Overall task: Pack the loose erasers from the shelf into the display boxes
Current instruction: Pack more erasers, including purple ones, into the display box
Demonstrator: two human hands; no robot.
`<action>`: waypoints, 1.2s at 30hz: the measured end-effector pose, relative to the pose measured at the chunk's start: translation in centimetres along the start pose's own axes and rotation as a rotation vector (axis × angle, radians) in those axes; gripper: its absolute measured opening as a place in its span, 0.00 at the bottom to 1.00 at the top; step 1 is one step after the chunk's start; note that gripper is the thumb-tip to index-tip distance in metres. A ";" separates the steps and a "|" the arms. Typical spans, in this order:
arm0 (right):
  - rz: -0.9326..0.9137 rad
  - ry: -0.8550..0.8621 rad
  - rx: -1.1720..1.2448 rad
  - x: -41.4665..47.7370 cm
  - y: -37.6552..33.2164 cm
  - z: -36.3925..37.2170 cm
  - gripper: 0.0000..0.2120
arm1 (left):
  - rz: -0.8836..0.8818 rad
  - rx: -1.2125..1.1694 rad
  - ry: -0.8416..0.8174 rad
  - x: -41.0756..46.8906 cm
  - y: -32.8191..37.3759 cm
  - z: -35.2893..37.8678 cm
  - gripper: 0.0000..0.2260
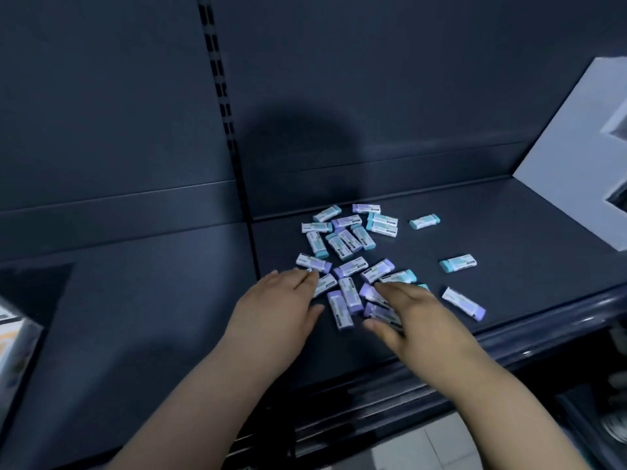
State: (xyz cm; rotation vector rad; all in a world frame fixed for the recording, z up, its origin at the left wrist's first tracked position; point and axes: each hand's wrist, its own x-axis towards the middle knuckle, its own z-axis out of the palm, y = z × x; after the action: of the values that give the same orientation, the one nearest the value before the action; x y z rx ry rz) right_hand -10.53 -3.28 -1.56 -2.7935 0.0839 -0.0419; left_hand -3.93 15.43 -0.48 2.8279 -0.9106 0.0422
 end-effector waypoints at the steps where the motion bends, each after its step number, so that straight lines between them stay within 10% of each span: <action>1: -0.004 -0.004 -0.004 0.3 0.7 -0.2 0.29 | -0.006 -0.014 0.009 0.4 0.4 -0.1 0.24; 16: -0.236 -0.127 -0.063 7.0 16.8 -6.0 0.27 | -0.288 -0.033 0.088 9.2 12.5 4.5 0.21; 36: -0.412 -0.263 0.022 9.2 14.1 -4.3 0.25 | -0.493 0.055 -0.051 10.5 10.0 6.0 0.11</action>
State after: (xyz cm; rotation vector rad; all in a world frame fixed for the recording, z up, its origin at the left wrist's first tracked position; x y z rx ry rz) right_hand -2.29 -18.58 -2.18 -2.7177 -0.5506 0.2218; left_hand -1.40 0.35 -4.05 3.0296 -0.2020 -0.0691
